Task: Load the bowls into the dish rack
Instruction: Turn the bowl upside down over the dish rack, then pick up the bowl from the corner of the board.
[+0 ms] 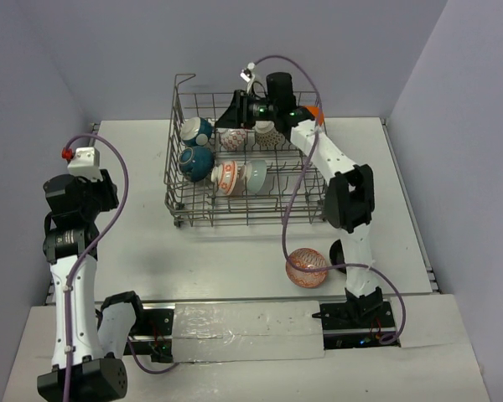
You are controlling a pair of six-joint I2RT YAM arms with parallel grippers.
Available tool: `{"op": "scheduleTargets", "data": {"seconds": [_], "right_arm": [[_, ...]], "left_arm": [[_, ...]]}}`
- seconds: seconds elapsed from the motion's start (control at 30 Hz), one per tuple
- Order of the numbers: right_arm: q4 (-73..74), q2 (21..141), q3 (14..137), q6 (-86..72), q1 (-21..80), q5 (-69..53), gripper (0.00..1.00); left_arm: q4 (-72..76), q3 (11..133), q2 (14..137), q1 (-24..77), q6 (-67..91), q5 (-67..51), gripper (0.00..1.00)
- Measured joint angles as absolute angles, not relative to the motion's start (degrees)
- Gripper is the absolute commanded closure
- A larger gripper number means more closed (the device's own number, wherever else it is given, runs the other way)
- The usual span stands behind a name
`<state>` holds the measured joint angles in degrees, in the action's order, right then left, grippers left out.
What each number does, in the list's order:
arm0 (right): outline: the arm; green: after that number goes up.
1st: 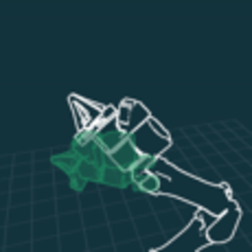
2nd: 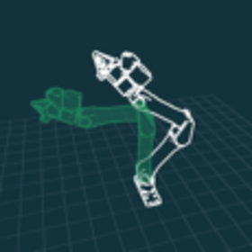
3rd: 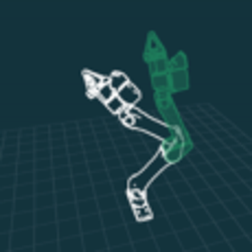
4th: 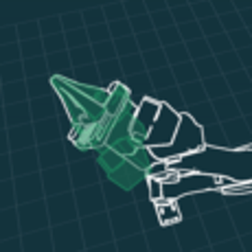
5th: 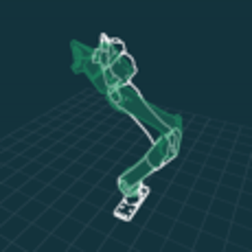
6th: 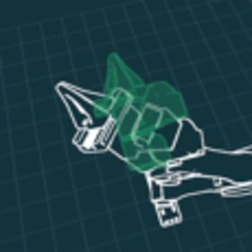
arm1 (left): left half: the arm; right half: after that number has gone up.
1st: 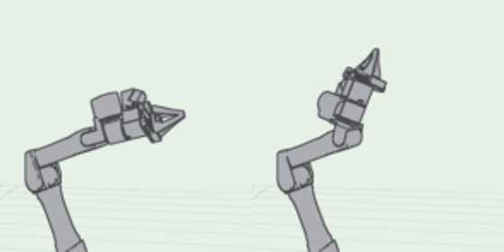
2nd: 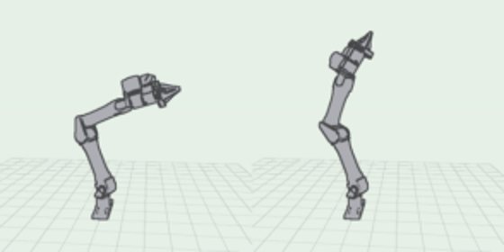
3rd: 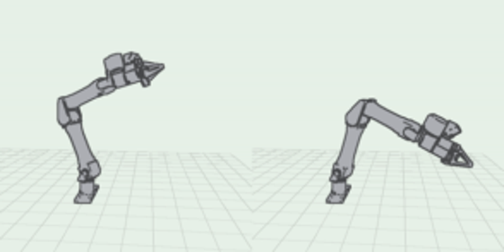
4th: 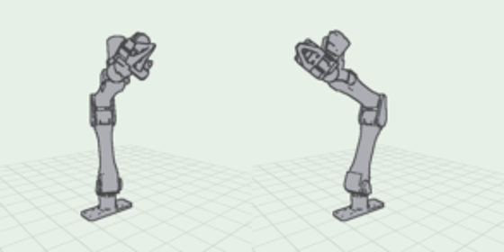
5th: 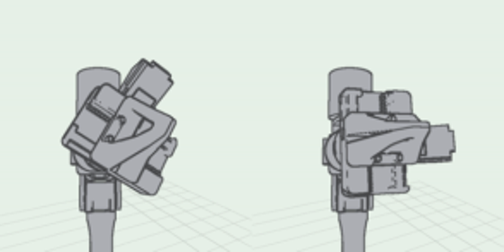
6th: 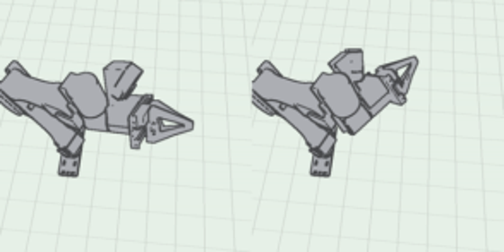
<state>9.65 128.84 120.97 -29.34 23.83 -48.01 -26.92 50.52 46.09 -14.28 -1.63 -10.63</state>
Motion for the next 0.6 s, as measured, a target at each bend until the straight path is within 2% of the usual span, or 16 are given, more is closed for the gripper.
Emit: {"op": "scheduleTargets", "data": {"seconds": [0.17, 0.3, 0.47, 0.6], "right_arm": [[20.3, 121.0, 126.5, -18.0, 23.7, -48.7, 0.5], [27.5, 112.0, 126.0, -7.9, 23.7, -45.9, 0.5], [32.5, 98.0, 116.0, 2.2, 23.6, -37.2, 0.49], [35.5, 87.6, 105.2, 7.4, 22.8, -30.3, 0.44]], "left_arm": [[-26.7, 49.3, 42.2, -14.4, -1.6, -10.2, 0.58], [-25.6, 48.7, 39.5, -15.0, -1.6, -10.4, 0.57], [-24.7, 47.5, 37.6, -15.6, -1.6, -11.7, 0.55], [-24.7, 47.4, 37.1, -15.7, -1.3, -13.6, 0.53]]}}
